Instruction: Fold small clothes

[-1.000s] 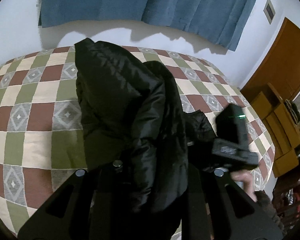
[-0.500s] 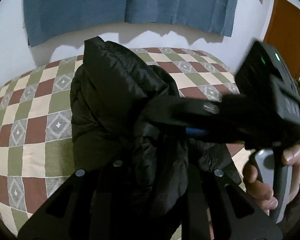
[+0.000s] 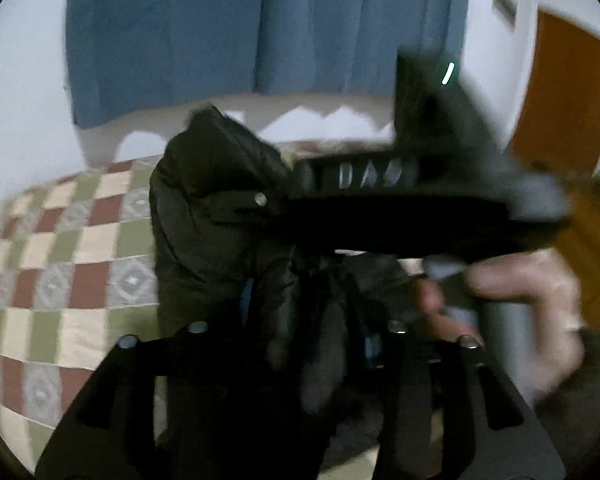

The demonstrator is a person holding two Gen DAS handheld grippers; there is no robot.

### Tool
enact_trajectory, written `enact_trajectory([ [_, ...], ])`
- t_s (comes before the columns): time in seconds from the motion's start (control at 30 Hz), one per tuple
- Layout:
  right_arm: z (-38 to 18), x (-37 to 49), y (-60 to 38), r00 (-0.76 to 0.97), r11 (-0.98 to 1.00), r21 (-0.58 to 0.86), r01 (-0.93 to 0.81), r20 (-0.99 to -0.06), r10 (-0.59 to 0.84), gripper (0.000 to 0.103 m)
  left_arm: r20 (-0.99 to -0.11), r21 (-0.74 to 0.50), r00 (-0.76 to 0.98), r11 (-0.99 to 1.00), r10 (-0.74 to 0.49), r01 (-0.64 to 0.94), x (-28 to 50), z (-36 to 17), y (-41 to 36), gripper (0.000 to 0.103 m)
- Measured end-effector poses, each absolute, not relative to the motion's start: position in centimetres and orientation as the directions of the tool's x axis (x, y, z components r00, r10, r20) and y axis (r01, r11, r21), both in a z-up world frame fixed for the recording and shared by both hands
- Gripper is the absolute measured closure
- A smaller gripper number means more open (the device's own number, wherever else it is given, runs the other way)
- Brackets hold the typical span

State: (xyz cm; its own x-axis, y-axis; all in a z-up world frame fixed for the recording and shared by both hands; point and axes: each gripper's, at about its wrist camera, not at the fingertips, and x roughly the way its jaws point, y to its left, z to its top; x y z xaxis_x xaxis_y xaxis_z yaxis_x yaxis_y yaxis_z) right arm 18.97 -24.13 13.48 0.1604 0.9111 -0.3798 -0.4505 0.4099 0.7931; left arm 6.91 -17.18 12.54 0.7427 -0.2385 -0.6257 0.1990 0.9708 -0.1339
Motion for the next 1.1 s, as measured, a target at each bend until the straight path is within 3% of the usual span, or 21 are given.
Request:
enact_trajectory([
  [0.1,12.5,20.4,-26.7,0.178,0.426,0.791,-0.439,-0.389,0.904,0.088,-0.550,-0.221,0.752,0.932,-0.363,0.289,3.5,13.9,-16.6,0.043],
  [0.23,9.5,21.2,-31.6,0.219,0.451,0.810,-0.375,-0.395,0.892,0.090,-0.495,-0.237,0.774,0.919,-0.394,0.316,1.2,13.5,-15.2,0.040],
  [0.63,0.2,21.6,-41.2,0.292,0.528,0.833,-0.167,-0.469,0.833,0.091,-0.660,-0.304,0.639,0.918,-0.395,0.254,5.9,1.8,-14.8,0.040],
  [0.73,-1.8,22.0,-42.6,0.292,0.518,0.847,-0.118,-0.469,0.834,0.091,-0.670,-0.296,0.628,0.918,-0.397,0.265,6.6,0.4,-16.0,0.035],
  [1.1,-5.6,22.5,-44.1,0.285,0.461,0.886,-0.052,-0.429,0.857,0.093,-0.703,-0.253,0.608,0.928,-0.370,0.273,7.7,-1.8,-18.4,0.032],
])
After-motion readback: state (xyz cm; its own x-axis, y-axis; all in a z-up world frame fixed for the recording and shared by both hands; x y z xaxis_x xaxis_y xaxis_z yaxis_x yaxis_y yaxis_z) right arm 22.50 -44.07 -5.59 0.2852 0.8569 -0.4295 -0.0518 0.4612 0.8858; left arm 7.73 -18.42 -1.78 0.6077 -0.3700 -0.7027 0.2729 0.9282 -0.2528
